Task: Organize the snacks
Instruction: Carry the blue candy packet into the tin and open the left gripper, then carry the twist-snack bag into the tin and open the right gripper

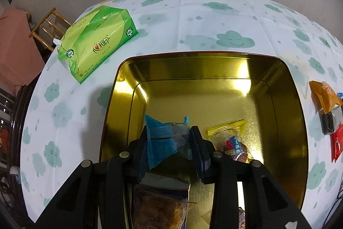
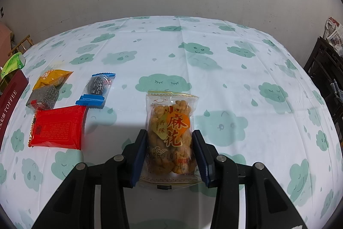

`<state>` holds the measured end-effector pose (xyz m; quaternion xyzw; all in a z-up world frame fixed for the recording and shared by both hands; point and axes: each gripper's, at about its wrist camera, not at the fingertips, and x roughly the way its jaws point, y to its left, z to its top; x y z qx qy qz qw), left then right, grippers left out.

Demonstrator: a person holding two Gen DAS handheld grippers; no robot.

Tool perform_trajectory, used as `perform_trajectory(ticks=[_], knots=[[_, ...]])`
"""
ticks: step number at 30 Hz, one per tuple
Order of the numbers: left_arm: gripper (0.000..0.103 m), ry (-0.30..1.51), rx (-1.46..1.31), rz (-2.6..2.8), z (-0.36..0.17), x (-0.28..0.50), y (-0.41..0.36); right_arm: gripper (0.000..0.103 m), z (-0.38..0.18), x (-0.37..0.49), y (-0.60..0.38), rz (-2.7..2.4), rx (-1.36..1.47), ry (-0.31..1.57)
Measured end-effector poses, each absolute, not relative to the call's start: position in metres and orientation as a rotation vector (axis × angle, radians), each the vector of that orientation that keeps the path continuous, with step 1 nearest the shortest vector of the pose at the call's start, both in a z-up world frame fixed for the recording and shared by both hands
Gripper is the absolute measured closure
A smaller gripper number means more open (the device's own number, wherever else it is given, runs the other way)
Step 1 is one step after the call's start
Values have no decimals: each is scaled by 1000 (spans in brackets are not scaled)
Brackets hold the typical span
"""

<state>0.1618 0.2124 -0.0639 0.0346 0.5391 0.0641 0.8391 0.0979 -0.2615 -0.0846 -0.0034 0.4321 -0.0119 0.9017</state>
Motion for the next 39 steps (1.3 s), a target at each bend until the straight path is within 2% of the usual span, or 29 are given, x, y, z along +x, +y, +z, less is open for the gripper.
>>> perform_trajectory(ticks=[3,6,26,28,39], knots=[[59,1138,93,145,-64,162,211,60,-85,98,-261,-25,-7,894],[54,1131,107,149,-62,160,209,60,-85,98,-261,-25,-8,893],[38,1020,98,157,-14,110,196,59,-85,98,-261,-25,-8,894],[32,1006,91,157,-10,95,193,59,-85,98,-261,-24,-8,894],[31,994,42,175,-10,30,193,59,-85,98,-260,-24,-18,898]])
